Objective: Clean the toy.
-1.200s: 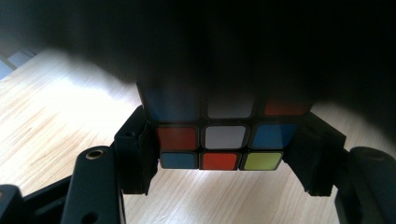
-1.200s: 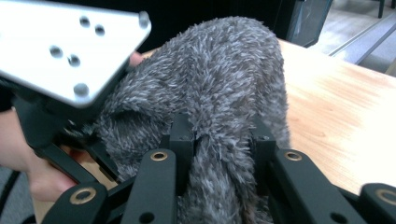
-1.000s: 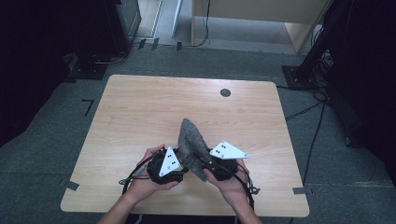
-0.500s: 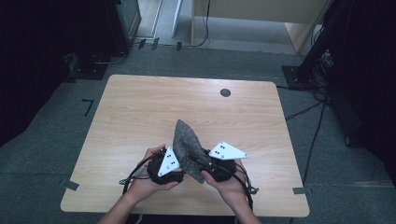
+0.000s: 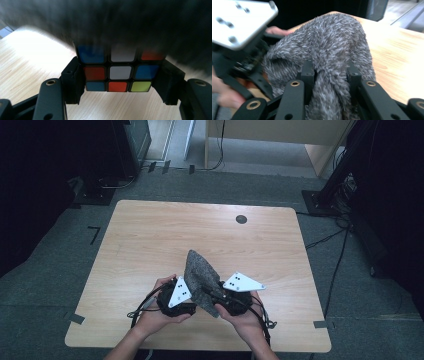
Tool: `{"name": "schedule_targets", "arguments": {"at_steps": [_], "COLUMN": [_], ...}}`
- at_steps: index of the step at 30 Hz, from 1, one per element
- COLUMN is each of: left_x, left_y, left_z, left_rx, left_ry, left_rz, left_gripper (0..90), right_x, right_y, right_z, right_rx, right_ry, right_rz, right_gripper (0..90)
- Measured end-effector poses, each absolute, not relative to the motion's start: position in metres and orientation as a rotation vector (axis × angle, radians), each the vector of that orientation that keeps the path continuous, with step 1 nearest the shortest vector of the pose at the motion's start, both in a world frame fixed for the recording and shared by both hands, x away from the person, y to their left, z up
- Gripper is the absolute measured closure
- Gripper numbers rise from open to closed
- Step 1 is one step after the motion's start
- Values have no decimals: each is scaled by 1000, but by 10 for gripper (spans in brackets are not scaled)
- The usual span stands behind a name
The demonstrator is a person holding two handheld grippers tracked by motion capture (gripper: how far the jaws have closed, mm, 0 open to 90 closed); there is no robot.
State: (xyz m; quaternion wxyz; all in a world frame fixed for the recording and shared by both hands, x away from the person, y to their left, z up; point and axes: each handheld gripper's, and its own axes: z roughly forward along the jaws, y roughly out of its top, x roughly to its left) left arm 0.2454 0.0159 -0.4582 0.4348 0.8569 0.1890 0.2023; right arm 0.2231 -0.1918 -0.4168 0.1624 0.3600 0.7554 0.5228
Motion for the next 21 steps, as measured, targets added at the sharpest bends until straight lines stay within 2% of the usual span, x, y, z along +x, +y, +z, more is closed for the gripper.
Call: {"name": "schedule_targets", "arguments": {"at_steps": [2, 4, 5, 7, 9, 10, 12, 13, 19, 21], "left_x": [246, 247, 247, 247, 248, 248, 248, 246, 244, 244], "left_y": [16, 17, 17, 18, 18, 18, 18, 18, 17, 19], "left_z": [-459, -458, -458, -459, -459, -459, -458, -457, -457, -454], "left_rx": [2140, 2135, 2132, 2131, 2137, 2136, 2129, 2121, 2116, 2099], "left_ry": [468, 475, 479, 483, 484, 488, 487, 485, 472, 475], "left_rz": [502, 501, 499, 498, 503, 502, 498, 500, 518, 513], "left_gripper": [344, 344, 344, 344, 344, 344, 344, 344, 344, 343], "right_x": [225, 228, 229, 228, 227, 226, 223, 223, 225, 228], "right_y": [-193, -197, -198, -200, -201, -201, -201, -199, -201, -208], "right_z": [-420, -419, -418, -415, -413, -411, -409, -411, -415, -415], "right_rx": [1053, 1118, 1136, 1148, 1146, 1140, 1112, 1095, 1094, 1125], "right_ry": [2134, 2112, 2116, 2108, 2098, 2088, 2085, 2110, 2102, 2070], "right_rz": [1470, 1451, 1463, 1514, 1539, 1556, 1571, 1536, 1464, 1429], "right_gripper": [594, 425, 398, 401, 412, 446, 587, 689, 725, 769]}}
